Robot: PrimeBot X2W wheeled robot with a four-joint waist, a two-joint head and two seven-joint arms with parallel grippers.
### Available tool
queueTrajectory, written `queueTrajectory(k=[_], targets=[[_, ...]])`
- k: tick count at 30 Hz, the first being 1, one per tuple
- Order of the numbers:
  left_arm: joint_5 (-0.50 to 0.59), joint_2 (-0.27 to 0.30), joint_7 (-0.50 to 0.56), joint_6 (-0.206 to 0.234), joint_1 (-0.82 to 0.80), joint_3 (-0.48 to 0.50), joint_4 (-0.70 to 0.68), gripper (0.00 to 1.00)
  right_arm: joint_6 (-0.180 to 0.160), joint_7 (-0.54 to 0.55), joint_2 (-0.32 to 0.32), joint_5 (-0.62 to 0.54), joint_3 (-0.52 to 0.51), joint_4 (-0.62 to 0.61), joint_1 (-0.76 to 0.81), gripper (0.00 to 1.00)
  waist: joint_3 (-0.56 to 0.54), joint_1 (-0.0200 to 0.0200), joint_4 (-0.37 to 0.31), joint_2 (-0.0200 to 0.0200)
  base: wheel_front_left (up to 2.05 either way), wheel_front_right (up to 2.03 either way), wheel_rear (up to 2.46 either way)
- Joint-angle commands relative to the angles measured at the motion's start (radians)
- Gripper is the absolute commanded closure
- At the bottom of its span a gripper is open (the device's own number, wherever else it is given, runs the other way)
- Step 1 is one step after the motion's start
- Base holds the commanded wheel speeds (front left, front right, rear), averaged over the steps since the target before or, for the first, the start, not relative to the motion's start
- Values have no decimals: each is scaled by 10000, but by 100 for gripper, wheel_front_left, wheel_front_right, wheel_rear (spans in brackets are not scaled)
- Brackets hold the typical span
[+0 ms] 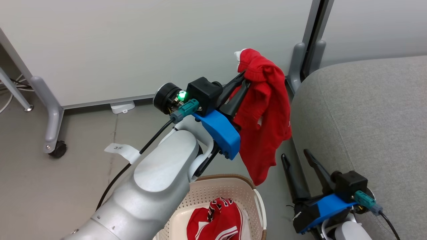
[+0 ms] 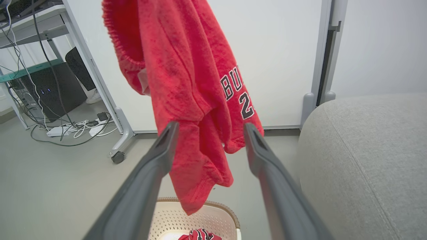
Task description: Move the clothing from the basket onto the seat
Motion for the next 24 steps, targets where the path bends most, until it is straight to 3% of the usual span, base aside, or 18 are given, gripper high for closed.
queueTrajectory(k=[1,10,21,22,23,24], targets=[[-75,-1,-67,76,-175,-98,-29,100,5,38,-32,-18,68,-1,-87,0,15,0,-4,-1,0,0,0],[-543,1,-189,217,-409,-620,85,100,5,678,-34,-25,668,847,-1299,0,114,0,-1,-1,0,0,0],[-1081,-1,-345,342,-614,-1298,49,100,5,850,-32,621,1406,2937,-3082,0,89,0,140,-1,0,0,0],[-1108,0,-361,346,-623,-1352,62,100,5,799,-34,640,1443,3087,-3203,91,85,0,163,-1,0,0,0],[-1158,0,-364,355,-623,-1398,85,100,5,759,-32,642,1509,3237,-3313,100,75,0,187,-1,0,0,0],[-1176,0,-370,369,-630,-1443,107,100,5,724,-32,720,1561,3352,-3371,100,66,0,208,-1,0,0,0]])
